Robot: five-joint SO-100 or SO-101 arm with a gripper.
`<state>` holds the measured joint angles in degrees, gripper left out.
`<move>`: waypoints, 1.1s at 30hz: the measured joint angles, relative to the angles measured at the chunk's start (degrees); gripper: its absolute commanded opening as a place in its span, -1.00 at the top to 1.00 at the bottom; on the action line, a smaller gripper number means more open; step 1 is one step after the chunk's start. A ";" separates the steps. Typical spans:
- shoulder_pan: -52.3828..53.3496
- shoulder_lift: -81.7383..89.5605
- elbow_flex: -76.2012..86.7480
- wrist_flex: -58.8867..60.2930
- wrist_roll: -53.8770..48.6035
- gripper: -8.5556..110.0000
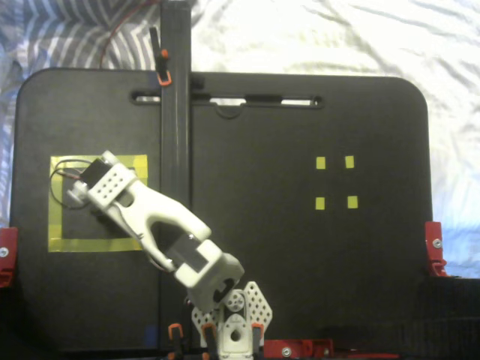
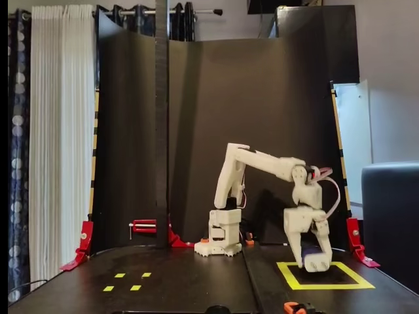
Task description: Grasp a block and put it in the designated area.
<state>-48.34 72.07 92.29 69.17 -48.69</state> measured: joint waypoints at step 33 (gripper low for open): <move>-0.44 -3.52 -0.26 -2.20 0.88 0.13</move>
<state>-48.78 68.55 92.02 66.97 -47.81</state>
